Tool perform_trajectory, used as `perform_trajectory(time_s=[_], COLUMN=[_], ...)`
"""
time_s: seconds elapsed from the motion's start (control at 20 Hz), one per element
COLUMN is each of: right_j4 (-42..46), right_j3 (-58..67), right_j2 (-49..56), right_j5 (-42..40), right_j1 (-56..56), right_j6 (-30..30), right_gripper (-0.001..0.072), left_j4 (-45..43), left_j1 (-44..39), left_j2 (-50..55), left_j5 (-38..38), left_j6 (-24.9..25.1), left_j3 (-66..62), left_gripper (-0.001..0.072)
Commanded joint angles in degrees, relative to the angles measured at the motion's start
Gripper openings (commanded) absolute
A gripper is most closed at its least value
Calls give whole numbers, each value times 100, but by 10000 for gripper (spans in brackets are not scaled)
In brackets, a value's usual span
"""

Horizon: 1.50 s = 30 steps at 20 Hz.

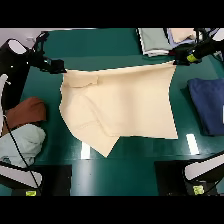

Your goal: Fold the shirts.

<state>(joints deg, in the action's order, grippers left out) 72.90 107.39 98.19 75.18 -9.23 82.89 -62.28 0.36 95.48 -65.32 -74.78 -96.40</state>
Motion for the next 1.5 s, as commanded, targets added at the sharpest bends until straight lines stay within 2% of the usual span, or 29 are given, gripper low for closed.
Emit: perform_trajectory(time_s=[0.0, 0.3, 0.5, 0.55, 0.6, 0.65, 0.7, 0.8, 0.9, 1.0, 1.2, 1.25, 1.35, 1.45], right_j4=[483, 507, 461, 463, 463, 463, 463, 466, 470, 463, 461, 461, 461, 444], right_j3=[79, -1436, -2033, -2046, -2046, -2044, -2044, -2048, -2229, -2848, -4516, -4929, -5755, -6426], right_j2=[157, -212, -448, -472, -509, -562, -634, -857, -1200, -1716, -2728, -2944, -3329, -3536], right_j5=[289, 9, -245, -205, -197, -195, -195, 31, 367, 391, 503, 503, 492, 498], right_j1=[4, 13, 20, 20, 20, 20, 20, -48, -197, -424, -1032, -1198, -1521, -1773], right_j6=[-4, -39, -37, -37, -37, -37, -39, -107, -275, -356, -455, -455, -455, -457], right_gripper=[17, 17, 20, 70, 286, 377, 377, 377, 377, 376, 377, 385, 467, 469], left_j4=[-35, -42, -83, -105, -107, -133, -166, -221, -407, -778, -802, -802, -802, -778], left_j1=[-48, -251, -251, -251, -251, -243, -205, -105, -72, -72, -74, -72, -72, -72], left_j2=[92, 94, 92, 85, 63, 50, 50, -39, -476, -1167, -2625, -2944, -3539, -3978], left_j5=[-313, 24, -7, -42, -52, -120, -297, -734, -861, -752, -560, -557, -542, -494], left_j6=[33, 31, 31, 24, -2, -131, -374, -450, -479, -640, -710, -782, -887, -988], left_j3=[129, 1069, 1397, 1390, 1384, 1338, 1235, 1036, 1246, 1893, 3709, 4105, 4800, 5289], left_gripper=[22, 22, 23, 25, 147, 431, 467, 467, 467, 467, 466, 466, 466, 466])
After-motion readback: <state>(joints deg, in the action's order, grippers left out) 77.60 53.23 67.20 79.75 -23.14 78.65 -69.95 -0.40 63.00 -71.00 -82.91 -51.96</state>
